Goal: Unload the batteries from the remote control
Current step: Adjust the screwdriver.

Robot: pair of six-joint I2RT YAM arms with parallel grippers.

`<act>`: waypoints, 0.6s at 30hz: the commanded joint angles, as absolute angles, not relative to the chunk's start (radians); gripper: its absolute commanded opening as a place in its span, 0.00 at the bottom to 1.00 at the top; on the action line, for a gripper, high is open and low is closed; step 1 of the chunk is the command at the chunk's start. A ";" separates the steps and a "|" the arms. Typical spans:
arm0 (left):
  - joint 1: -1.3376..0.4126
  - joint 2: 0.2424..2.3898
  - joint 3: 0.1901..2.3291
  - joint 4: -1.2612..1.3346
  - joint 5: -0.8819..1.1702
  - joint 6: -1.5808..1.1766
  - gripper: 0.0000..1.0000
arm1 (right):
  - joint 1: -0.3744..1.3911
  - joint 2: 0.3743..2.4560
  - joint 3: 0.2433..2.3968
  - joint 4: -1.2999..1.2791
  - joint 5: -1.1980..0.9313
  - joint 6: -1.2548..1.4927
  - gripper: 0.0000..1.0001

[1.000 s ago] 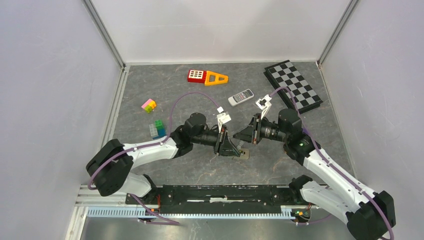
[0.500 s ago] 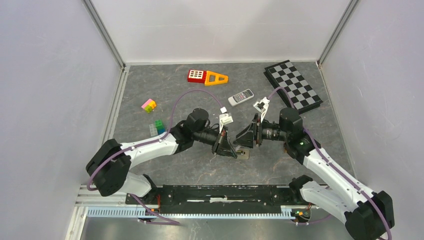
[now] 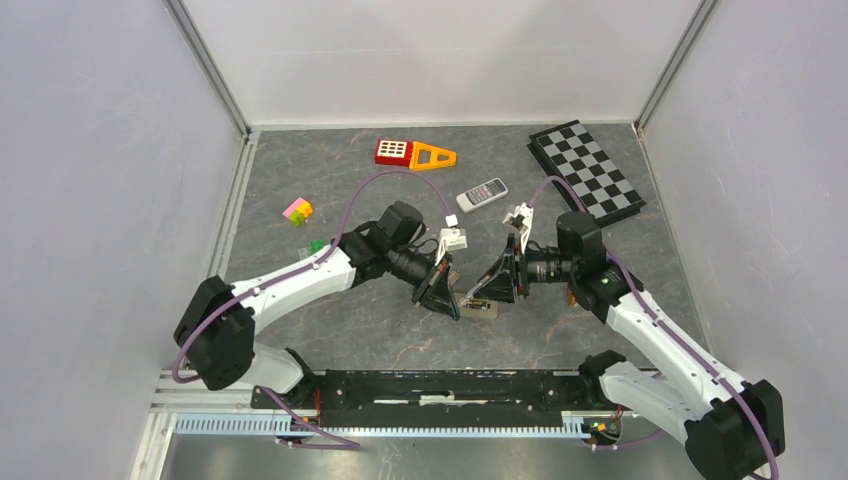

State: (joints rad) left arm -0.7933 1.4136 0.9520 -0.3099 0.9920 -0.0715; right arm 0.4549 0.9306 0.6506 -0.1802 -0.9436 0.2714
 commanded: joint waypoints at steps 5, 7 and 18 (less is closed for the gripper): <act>-0.793 1.459 1.035 -0.399 1.080 0.048 0.02 | 0.456 0.962 0.704 -0.187 -0.991 0.231 0.45; -0.793 1.465 1.041 -0.399 1.084 0.049 0.02 | 0.465 0.967 0.709 -0.187 -1.005 0.226 0.43; -0.793 1.483 1.052 -0.399 1.111 0.060 0.02 | 0.483 0.985 0.706 -0.184 -1.050 0.211 0.26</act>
State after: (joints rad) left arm -0.7929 1.4761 1.0054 -0.4065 1.0573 0.0250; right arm 0.4736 0.9806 0.6693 -0.2043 -1.0267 0.2379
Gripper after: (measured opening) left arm 0.062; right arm 0.303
